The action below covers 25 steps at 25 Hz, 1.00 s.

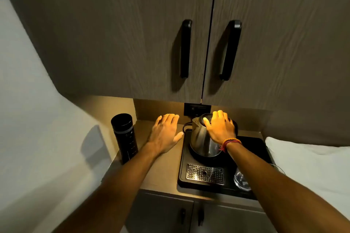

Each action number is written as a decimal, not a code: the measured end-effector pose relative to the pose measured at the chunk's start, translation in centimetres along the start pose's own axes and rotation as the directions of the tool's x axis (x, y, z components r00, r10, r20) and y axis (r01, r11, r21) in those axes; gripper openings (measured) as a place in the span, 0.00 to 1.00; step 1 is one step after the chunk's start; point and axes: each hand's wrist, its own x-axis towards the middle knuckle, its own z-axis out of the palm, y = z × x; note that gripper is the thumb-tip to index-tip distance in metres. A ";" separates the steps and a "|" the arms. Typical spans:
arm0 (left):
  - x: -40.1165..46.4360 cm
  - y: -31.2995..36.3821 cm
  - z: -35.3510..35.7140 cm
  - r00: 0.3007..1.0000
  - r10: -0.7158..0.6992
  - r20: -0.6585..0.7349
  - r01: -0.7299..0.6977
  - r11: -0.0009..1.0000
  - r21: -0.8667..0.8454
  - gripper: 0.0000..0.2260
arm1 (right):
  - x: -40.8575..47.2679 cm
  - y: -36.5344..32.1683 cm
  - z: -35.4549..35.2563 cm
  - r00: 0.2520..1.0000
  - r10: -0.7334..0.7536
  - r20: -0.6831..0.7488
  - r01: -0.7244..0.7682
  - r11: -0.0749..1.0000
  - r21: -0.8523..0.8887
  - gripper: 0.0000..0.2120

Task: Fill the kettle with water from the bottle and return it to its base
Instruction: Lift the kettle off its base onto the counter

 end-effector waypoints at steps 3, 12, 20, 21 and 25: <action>2.1 0.0 1.5 0.999 -0.052 0.003 0.052 0.999 -0.018 0.31 | 3.1 2.0 1.4 0.987 0.089 0.131 -0.081 0.994 -0.069 0.27; 4.9 -0.3 3.1 0.994 -0.086 0.061 0.087 0.996 -0.021 0.31 | 4.4 3.3 1.8 0.989 -0.040 0.140 0.043 0.999 -0.017 0.19; 4.8 -0.8 1.5 0.992 -0.095 0.078 0.099 0.993 -0.059 0.31 | 5.4 6.8 0.9 0.956 0.008 0.292 -0.132 0.904 0.407 0.11; 4.7 -0.9 1.0 0.993 -0.099 0.070 0.103 0.993 -0.057 0.30 | 5.3 7.6 0.8 0.944 0.059 0.324 -0.208 0.870 0.447 0.14; 4.2 -2.4 -1.5 0.990 -0.136 0.027 0.134 0.989 0.069 0.28 | 4.1 8.6 1.1 0.923 0.161 0.349 -0.330 0.797 0.505 0.27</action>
